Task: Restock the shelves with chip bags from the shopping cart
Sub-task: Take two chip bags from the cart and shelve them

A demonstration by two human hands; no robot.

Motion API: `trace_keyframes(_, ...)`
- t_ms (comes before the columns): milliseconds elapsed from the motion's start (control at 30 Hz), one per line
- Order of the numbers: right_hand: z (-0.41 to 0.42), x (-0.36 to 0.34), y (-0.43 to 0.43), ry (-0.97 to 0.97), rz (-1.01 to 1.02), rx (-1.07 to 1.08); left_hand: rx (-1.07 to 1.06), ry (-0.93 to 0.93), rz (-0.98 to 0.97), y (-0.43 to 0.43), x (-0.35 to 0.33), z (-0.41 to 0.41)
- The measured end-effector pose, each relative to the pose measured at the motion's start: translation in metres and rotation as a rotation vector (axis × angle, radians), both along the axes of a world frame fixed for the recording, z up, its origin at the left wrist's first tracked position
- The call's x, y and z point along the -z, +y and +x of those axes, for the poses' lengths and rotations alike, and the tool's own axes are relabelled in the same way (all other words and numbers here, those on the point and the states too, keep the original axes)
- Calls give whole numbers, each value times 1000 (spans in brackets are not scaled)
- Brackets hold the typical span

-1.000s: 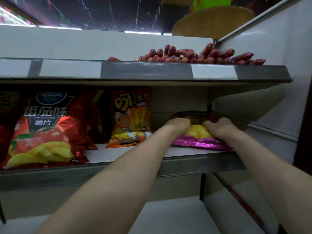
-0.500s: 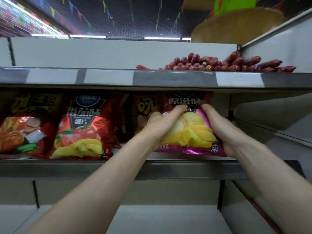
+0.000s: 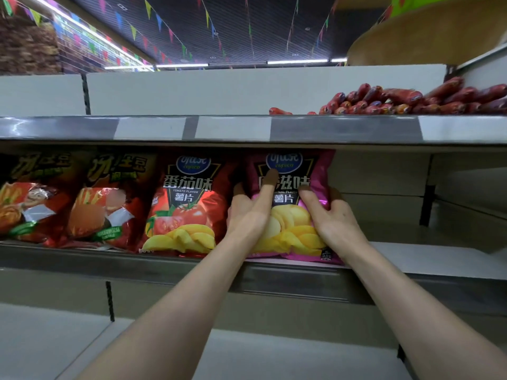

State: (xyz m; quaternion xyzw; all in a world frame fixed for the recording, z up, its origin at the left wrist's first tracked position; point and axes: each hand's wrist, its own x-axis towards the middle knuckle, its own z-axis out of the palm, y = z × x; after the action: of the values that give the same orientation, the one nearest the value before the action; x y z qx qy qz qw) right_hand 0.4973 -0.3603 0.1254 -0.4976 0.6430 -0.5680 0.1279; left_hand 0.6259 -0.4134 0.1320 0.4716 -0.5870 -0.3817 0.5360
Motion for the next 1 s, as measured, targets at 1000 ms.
trace_keyframes(1000,14,18,19,782,-181,263,-251,-941,-1040,0,31,12)
